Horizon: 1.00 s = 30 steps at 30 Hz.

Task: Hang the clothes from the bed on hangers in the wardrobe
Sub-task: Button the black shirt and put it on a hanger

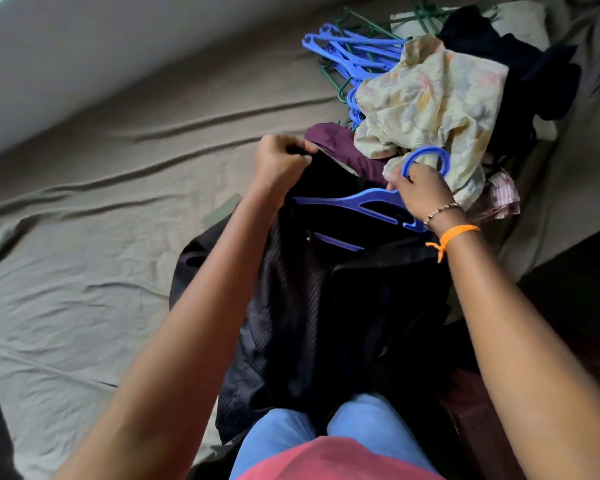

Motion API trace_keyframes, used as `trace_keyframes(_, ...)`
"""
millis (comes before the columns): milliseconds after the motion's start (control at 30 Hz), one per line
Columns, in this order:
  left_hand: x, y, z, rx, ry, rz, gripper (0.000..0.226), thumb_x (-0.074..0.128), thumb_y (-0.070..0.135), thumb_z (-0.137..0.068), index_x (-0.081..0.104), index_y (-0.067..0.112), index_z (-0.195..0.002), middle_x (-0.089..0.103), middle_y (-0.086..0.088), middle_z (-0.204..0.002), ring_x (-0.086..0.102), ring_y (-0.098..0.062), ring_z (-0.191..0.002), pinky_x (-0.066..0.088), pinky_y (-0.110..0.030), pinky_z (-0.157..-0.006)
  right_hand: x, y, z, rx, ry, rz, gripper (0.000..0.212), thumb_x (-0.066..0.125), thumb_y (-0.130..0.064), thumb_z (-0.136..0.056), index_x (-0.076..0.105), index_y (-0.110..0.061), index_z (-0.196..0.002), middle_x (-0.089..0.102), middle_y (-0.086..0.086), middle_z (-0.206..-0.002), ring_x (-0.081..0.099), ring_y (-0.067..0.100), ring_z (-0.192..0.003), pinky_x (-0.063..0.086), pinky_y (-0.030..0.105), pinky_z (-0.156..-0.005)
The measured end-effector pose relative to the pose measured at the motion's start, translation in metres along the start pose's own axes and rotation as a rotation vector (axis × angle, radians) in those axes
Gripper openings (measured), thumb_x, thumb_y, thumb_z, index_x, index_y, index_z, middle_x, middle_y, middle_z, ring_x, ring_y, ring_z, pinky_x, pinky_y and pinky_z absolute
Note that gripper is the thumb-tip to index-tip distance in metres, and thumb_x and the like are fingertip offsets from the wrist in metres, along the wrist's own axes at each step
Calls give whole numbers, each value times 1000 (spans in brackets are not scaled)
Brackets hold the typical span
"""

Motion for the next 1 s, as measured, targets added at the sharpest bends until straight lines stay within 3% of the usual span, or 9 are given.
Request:
trace_keyframes(133, 15, 17, -6, 77, 69, -30, 32, 53, -4, -75, 67, 24, -68, 64, 4, -67, 56, -11, -61, 46, -24, -63, 27, -33, -19, 65, 68, 204, 45, 50, -35, -95, 55, 5, -114, 58, 29, -113, 56, 41, -105, 40, 37, -78)
trace_keyframes(267, 9, 6, 4, 137, 12, 86, 31, 58, 8, -90, 58, 9, -121, 58, -5, -105, 56, 0, -81, 47, -13, -77, 36, -40, -28, -73, 60, -50, 31, 57, -17, -92, 57, -1, -118, 58, 23, -117, 55, 35, -109, 39, 31, -88)
trace_keyframes(367, 11, -38, 43, 191, 219, -247, 18, 58, 22, -91, 59, 10, -104, 58, -7, -106, 58, -9, -90, 46, -25, -83, 31, -21, -18, -40, 215, -253, 26, 54, -9, -88, 60, 0, -111, 57, 16, -113, 56, 30, -104, 42, 27, -91)
trace_keyframes(433, 29, -77, 83, -13, 55, -608, 34, 56, 46, -88, 62, 13, -90, 65, -9, -99, 61, -27, -95, 44, -33, -76, 31, -9, 9, -2, 364, -322, 18, 51, -10, -88, 61, 1, -97, 57, 8, -95, 56, 23, -86, 44, 23, -79)
trace_keyframes(533, 59, -123, 128, -213, -332, -901, 55, 57, 65, -78, 67, 14, -96, 67, -12, -104, 62, -33, -102, 48, -35, -77, 43, 1, 71, 20, 581, -455, 14, 48, -6, -92, 56, 4, -88, 51, -3, -77, 43, 0, -67, 33, 7, -65)
trace_keyframes(700, 75, -148, 123, -59, -259, -984, 37, 56, 45, -88, 60, 11, -103, 64, -9, -110, 61, -33, -101, 46, -37, -79, 107, 46, 133, 378, 347, -666, 18, 50, -13, -93, 49, -19, -76, 43, -7, -66, 41, 7, -59, 35, 25, -59)
trace_keyframes(833, 72, -146, 111, 95, -228, -973, 22, 55, 32, -89, 55, 11, -97, 62, -6, -104, 61, -32, -96, 40, -35, -67, 118, 52, 129, 629, 308, -848, 16, 57, -23, -92, 46, -13, -86, 48, -2, -73, 44, 8, -51, 39, 21, -45)
trace_keyframes(933, 72, -148, 117, 218, -436, -1083, 17, 52, 19, -86, 60, 10, -98, 65, -9, -106, 60, -33, -100, 43, -36, -75, 112, 51, 115, 603, 423, -941, 15, 61, -20, -90, 48, -14, -87, 54, -1, -78, 49, 2, -49, 40, 15, -42)
trace_keyframes(1000, 69, -155, 128, 186, -597, -1200, 23, 52, 17, -84, 62, 10, -104, 65, -12, -109, 61, -34, -103, 46, -36, -81, 112, 48, 111, 578, 410, -920, 21, 64, -16, -87, 53, -9, -105, 60, 1, -88, 58, 7, -64, 46, 16, -46)
Point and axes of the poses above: each hand's wrist, its own z-axis away from the middle knuckle, its own x-axis out of the palm, y = z × x, the point moved 1 cm from there along -z, towards the middle knuckle
